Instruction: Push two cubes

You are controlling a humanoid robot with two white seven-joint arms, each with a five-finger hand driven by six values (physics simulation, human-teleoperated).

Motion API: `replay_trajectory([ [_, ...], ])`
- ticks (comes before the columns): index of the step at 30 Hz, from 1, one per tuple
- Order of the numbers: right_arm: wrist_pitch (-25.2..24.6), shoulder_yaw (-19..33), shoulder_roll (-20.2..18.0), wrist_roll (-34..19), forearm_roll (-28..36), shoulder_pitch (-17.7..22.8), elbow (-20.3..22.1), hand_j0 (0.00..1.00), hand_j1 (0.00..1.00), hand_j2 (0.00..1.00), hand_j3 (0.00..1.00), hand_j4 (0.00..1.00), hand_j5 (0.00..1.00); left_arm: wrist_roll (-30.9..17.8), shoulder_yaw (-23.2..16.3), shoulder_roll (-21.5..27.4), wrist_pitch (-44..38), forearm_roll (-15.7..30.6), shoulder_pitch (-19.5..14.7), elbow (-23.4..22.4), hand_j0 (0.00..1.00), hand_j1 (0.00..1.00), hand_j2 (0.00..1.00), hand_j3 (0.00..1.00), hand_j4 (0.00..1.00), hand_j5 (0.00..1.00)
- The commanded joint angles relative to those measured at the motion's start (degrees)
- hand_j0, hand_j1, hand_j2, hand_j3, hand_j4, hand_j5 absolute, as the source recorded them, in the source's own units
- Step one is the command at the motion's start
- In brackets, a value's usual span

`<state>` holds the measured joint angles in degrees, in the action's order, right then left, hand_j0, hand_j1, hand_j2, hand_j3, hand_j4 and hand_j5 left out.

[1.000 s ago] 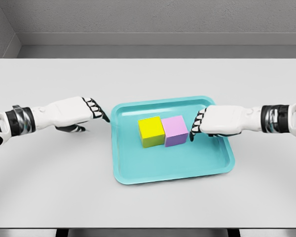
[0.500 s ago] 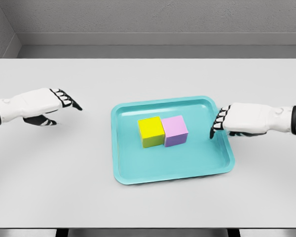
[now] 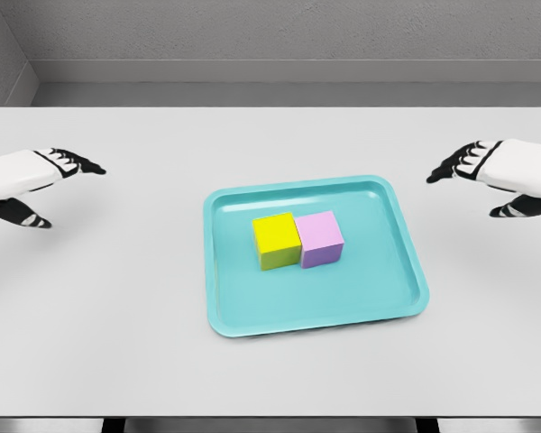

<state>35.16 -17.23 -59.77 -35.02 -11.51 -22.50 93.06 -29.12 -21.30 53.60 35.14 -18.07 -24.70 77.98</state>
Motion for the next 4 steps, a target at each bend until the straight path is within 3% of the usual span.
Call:
replay_trajectory([
  [1, -0.2, 0.2, 0.1, 0.0, 0.4, 0.0, -0.2, 0.99, 0.99, 0.99, 0.99, 0.99, 0.99, 0.0, 0.1, 0.3, -0.1, 0.5, 0.0, -0.2, 1.0, 1.0, 1.0, 1.0, 1.0, 1.0],
  [4, -0.2, 0.2, 0.1, 0.0, 0.4, 0.0, -0.2, 0.99, 0.99, 0.99, 0.99, 0.99, 0.99, 0.0, 0.1, 0.3, -0.1, 0.5, 0.1, -0.1, 1.0, 1.0, 1.0, 1.0, 1.0, 1.0],
])
